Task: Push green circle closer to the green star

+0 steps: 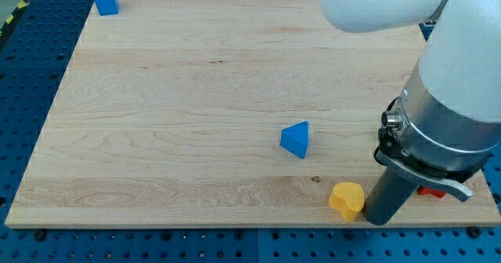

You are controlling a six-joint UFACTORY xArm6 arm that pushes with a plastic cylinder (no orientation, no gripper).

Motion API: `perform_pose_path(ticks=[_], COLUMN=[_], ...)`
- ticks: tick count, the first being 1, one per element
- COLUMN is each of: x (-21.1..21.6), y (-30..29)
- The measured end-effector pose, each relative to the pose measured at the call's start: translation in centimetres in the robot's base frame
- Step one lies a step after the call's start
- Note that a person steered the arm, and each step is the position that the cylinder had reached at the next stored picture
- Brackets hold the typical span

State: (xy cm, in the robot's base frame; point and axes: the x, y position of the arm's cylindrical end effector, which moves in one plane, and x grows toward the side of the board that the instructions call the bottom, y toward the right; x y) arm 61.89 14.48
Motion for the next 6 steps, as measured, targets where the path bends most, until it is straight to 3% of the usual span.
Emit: perform_pose_path(ticks=[6], x=[-0.7], y=[4.5])
